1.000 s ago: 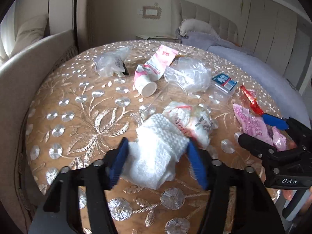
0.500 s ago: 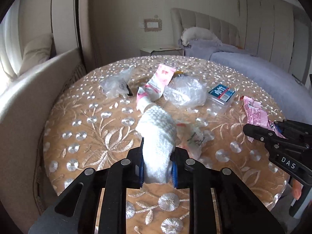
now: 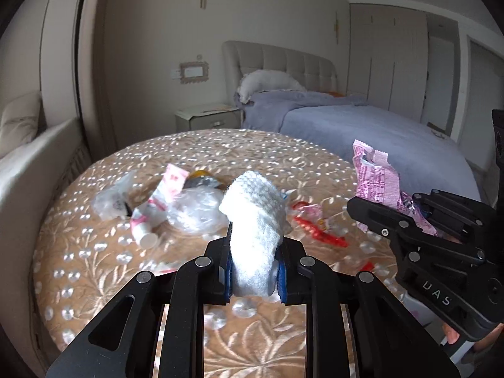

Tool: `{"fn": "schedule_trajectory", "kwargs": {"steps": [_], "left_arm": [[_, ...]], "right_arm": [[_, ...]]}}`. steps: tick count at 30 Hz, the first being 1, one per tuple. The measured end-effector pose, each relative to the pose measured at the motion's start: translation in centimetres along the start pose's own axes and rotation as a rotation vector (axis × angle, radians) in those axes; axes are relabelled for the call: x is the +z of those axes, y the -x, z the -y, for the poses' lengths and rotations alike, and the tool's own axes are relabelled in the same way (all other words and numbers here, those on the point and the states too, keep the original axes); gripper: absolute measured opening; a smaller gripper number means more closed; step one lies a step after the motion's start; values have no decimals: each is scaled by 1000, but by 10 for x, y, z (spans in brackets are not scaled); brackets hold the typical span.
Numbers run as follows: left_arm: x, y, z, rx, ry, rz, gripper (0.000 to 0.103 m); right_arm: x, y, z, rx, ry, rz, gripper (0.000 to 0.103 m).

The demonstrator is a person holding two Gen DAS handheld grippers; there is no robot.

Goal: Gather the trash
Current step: 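Carry the white tissue and pink wrapper over the white trash bin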

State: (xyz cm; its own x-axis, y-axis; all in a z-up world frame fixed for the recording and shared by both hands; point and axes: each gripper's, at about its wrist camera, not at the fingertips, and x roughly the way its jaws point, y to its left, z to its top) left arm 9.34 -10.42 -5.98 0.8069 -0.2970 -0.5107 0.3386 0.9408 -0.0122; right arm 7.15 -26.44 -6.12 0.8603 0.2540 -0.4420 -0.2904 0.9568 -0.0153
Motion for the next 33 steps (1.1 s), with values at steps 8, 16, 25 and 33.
{"fn": "schedule_trajectory", "kwargs": {"steps": [8,16,25,33], "left_arm": [[12,-26,63,-150,-68,-4,20],[16,-43,127,-249,-178,-18,20],[14,-60,194,-310,-290,-56,20],[7,-79,253,-367,-360,-101,20]], "right_arm": [[-9,26,48,-123,-51,27,21],[-33,55,102,-259,-143,23,22],[-61,76,147,-354,-239,17,22],[-91,92,189,-424,-321,7,22]]}}
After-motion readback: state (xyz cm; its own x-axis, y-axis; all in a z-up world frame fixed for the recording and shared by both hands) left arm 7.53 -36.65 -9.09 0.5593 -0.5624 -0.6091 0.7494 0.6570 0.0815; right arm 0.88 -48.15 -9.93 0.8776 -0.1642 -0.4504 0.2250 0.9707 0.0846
